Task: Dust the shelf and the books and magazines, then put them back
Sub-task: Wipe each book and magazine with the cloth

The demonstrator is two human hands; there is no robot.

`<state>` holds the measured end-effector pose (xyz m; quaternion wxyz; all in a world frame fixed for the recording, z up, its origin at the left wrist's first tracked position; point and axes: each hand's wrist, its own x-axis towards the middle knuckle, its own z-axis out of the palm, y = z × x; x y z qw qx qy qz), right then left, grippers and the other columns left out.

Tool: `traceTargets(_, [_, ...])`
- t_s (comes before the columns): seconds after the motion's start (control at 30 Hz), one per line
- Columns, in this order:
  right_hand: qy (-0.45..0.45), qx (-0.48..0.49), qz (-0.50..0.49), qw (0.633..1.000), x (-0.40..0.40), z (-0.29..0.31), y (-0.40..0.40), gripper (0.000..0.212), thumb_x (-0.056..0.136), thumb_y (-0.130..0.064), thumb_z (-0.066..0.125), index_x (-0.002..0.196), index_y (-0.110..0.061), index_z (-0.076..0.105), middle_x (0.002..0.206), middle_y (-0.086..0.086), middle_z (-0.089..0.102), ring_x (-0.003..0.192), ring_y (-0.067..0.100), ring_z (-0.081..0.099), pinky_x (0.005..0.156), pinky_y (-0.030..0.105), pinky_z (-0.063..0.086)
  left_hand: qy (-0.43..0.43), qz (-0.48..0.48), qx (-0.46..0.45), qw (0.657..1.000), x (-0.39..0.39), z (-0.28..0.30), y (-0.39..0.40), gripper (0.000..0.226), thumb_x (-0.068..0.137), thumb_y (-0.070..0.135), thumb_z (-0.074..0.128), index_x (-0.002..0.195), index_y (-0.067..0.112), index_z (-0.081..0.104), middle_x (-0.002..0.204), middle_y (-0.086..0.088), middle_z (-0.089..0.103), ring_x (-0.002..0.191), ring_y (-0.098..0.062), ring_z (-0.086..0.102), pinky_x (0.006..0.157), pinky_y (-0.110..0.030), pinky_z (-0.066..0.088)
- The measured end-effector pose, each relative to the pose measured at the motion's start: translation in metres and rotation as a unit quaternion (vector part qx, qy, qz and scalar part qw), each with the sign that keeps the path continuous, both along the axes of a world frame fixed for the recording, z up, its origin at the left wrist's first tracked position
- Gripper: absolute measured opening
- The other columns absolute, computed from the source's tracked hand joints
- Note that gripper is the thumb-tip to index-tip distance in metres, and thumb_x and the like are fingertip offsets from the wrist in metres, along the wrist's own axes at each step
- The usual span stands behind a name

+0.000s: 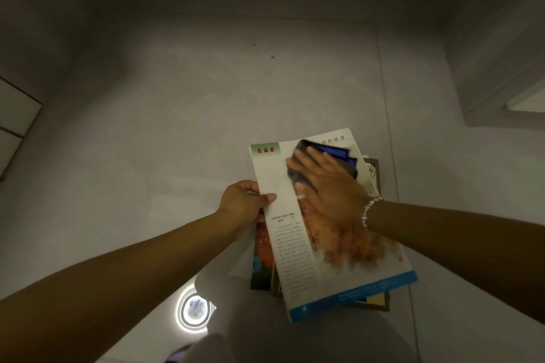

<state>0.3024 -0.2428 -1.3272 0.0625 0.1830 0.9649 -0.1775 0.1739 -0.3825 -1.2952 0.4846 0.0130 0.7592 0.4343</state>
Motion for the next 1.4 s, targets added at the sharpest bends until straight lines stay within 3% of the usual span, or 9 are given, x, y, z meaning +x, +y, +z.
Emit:
traceTargets(0.13, [-0.031,0.022,-0.151,0.988,-0.002,-0.003,0.046,0.067,0.090,-0.047,0.008,0.151,-0.022,0.015,0.158,0.001,0.014,0.146,0.022,0.004,0.117,0.040,0.004,-0.007,0.012,0.002,1.000,0.000,-0.002,0.001,0.016,0.084,0.004,0.068,0.083,0.006,0.052,0.109,-0.013,0.067,0.094,-0.029,0.067,0.068,-0.036,0.059])
traceTargets(0.23, [-0.074,0.005,-0.168,0.983,-0.011,0.001,0.049,0.064,0.094,-0.047,0.009,0.152,-0.021,0.015,0.158,0.001,0.016,0.146,0.023,0.004,0.117,0.041,0.003,-0.003,0.017,-0.001,1.000,0.000,-0.005,0.001,0.016,0.084,0.004,0.068,0.083,0.006,0.052,0.107,-0.013,0.067,0.090,-0.028,0.066,0.064,-0.034,0.058])
traceTargets(0.43, [0.020,-0.060,0.002,0.998,-0.013,0.009,-0.006,0.050,0.102,-0.040,0.022,0.150,-0.030,0.015,0.154,-0.015,0.006,0.143,0.005,-0.006,0.113,0.025,-0.011,0.008,0.014,0.005,1.000,0.000,-0.008,0.000,0.015,0.084,0.005,0.068,0.081,0.008,0.053,0.104,-0.013,0.067,0.092,-0.029,0.067,0.070,-0.038,0.059])
traceTargets(0.53, [0.015,-0.055,0.054,0.997,-0.002,0.002,-0.005,0.050,0.101,-0.040,0.024,0.149,-0.035,0.009,0.151,-0.020,0.000,0.141,0.002,-0.012,0.114,0.027,-0.012,0.004,0.008,0.008,1.000,-0.001,-0.008,-0.001,0.014,0.084,0.006,0.068,0.083,0.008,0.054,0.104,-0.012,0.067,0.095,-0.030,0.067,0.077,-0.042,0.058])
traceTargets(0.63, [0.028,0.003,-0.071,0.997,-0.001,-0.006,0.020,0.051,0.101,-0.037,0.024,0.150,-0.029,0.012,0.157,-0.008,0.007,0.145,0.012,-0.003,0.119,0.037,-0.003,-0.014,0.009,0.011,1.000,-0.002,-0.007,-0.001,0.013,0.085,0.006,0.067,0.085,0.007,0.055,0.099,-0.009,0.067,0.088,-0.025,0.067,0.067,-0.034,0.059])
traceTargets(0.77, [-0.043,0.020,-0.202,0.978,-0.014,-0.001,0.022,0.055,0.101,-0.040,0.017,0.152,-0.022,0.007,0.160,0.001,0.004,0.146,0.021,-0.003,0.115,0.034,-0.008,-0.095,0.023,0.036,0.995,-0.008,-0.007,-0.005,0.011,0.091,0.008,0.060,0.101,0.003,0.061,0.103,-0.012,0.070,0.087,-0.024,0.069,0.065,-0.033,0.060])
traceTargets(1.0, [-0.036,-0.042,0.078,0.995,0.007,0.012,-0.053,0.053,0.098,-0.049,0.011,0.145,-0.036,-0.011,0.150,-0.017,-0.016,0.139,0.005,-0.024,0.113,0.029,-0.020,-0.207,0.009,0.076,0.975,-0.022,-0.005,-0.008,0.027,0.101,0.023,0.041,0.113,0.007,0.059,0.096,-0.014,0.070,0.085,-0.025,0.070,0.070,-0.035,0.060])
traceTargets(1.17, [-0.068,-0.019,0.210,0.975,0.032,0.013,-0.048,0.056,0.092,-0.055,0.004,0.143,-0.037,-0.009,0.150,-0.018,-0.014,0.136,0.002,-0.028,0.105,0.027,-0.027,-0.167,0.003,0.069,0.984,-0.019,-0.010,-0.008,0.025,0.094,0.010,0.056,0.116,0.001,0.060,0.103,-0.016,0.070,0.084,-0.024,0.069,0.069,-0.034,0.060])
traceTargets(1.4, [-0.037,0.041,-0.014,0.998,0.031,0.002,0.001,0.058,0.092,-0.051,0.004,0.145,-0.028,-0.003,0.158,-0.007,0.004,0.144,0.009,-0.010,0.119,0.036,-0.004,-0.110,0.061,0.070,0.990,-0.011,-0.006,0.006,0.005,0.091,0.002,0.058,0.095,0.001,0.061,0.103,-0.017,0.068,0.081,-0.024,0.068,0.063,-0.032,0.060])
